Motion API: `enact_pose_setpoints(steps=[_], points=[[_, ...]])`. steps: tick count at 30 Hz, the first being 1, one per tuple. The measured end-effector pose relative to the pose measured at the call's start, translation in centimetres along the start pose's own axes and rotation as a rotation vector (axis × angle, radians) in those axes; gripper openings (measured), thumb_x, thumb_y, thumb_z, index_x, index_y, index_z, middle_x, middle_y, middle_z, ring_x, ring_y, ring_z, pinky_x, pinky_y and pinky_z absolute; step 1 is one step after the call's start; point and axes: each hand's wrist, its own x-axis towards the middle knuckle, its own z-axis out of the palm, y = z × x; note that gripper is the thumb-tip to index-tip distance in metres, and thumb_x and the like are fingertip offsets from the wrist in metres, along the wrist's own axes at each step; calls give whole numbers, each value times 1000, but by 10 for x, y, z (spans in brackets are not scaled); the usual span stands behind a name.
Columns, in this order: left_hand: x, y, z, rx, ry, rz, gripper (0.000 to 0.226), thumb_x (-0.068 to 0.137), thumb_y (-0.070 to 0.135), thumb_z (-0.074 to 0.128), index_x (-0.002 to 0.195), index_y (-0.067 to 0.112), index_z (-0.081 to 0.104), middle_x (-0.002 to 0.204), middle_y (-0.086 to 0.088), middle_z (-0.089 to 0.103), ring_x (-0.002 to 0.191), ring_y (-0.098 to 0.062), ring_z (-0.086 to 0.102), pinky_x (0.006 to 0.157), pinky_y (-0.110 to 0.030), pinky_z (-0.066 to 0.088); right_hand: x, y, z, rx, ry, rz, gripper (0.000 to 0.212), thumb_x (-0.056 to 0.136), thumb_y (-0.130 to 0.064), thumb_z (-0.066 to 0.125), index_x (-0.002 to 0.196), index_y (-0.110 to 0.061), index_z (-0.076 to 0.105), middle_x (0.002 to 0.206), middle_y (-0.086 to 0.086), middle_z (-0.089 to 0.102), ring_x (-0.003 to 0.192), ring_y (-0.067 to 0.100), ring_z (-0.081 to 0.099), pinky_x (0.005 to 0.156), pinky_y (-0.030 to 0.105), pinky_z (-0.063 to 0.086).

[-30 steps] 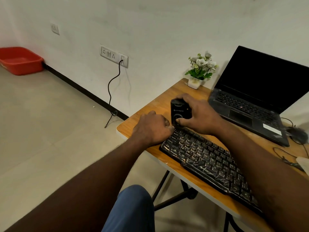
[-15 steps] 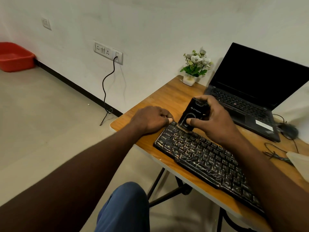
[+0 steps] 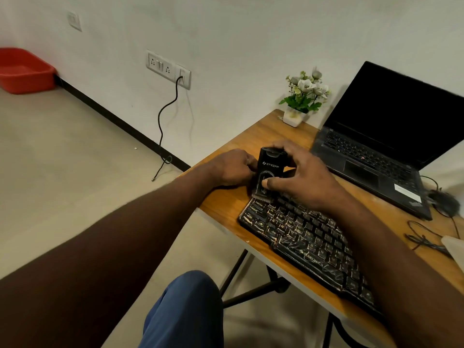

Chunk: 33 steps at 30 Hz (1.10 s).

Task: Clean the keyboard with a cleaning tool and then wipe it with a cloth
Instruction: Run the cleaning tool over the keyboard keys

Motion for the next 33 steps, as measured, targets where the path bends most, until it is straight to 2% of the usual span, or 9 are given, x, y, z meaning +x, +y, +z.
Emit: enact_pose_setpoints(steps=[2, 5, 9, 11, 17, 20, 24, 30, 33], points=[[0, 0, 0, 9, -1, 6, 30, 91, 8, 63, 69, 29, 63, 76, 6, 65, 73, -13, 59, 73, -36, 49, 3, 2, 0, 104, -9, 38, 67, 84, -17, 81, 140, -40, 52, 121, -11, 61, 98, 14, 69, 81, 34, 60], [-1, 1, 0, 12, -22, 25, 30, 90, 6, 61, 68, 25, 63, 82, 6, 63, 80, -14, 59, 81, -38, 48, 7, 6, 3, 322, 21, 117, 66, 89, -11, 75, 139, -46, 52, 121, 5, 64, 105, 28, 71, 80, 46, 65], [-1, 0, 0, 43, -57, 41, 14, 91, 11, 65, 81, 16, 73, 95, 3, 67, 90, -15, 60, 85, -40, 48, 7, 6, 5, 468, 18, 172, 56, 95, -6, 67, 140, -37, 52, 119, 16, 61, 96, 30, 72, 69, 34, 62], [0, -1, -1, 54, -65, 51, 11, 92, 15, 66, 92, 10, 76, 102, -3, 69, 95, -19, 61, 88, -44, 50, 8, 7, 4, 494, 20, 189, 56, 97, -5, 65, 141, -36, 51, 120, 17, 61, 97, 32, 72, 71, 37, 63], [0, -1, 0, 49, -60, 41, 10, 93, 17, 64, 89, 17, 72, 96, -1, 68, 90, -16, 61, 81, -38, 49, 7, 6, 4, 344, 12, 89, 73, 91, -5, 73, 145, -45, 47, 124, 5, 61, 110, 29, 67, 86, 49, 63], [0, 0, 0, 44, -45, 42, 20, 94, 14, 62, 78, 26, 63, 83, 5, 63, 76, -9, 55, 70, -32, 40, 7, 1, 5, 208, -9, 34, 78, 89, -5, 75, 148, -47, 45, 123, -4, 61, 100, 21, 70, 83, 42, 64], [1, -1, 0, 43, -51, 25, 23, 94, 15, 64, 77, 30, 63, 84, 7, 64, 77, -8, 56, 70, -31, 40, 8, -4, 5, 63, -6, -1, 79, 88, -7, 77, 148, -48, 45, 130, -7, 58, 96, 10, 68, 76, 26, 61], [2, -2, 0, 58, -33, 13, 18, 92, 19, 68, 79, 30, 62, 86, 1, 67, 81, -15, 60, 74, -35, 48, 6, -10, 6, -74, 0, -68, 79, 86, -10, 79, 147, -47, 44, 134, -9, 57, 91, 9, 68, 72, 27, 63], [3, -8, 2, 43, -14, 27, 18, 89, 19, 72, 81, 31, 62, 89, -2, 67, 87, -24, 65, 79, -38, 52, 0, -18, 9, -119, -98, -134, 78, 86, -11, 79, 147, -47, 44, 136, -9, 55, 94, 12, 68, 70, 31, 65]])
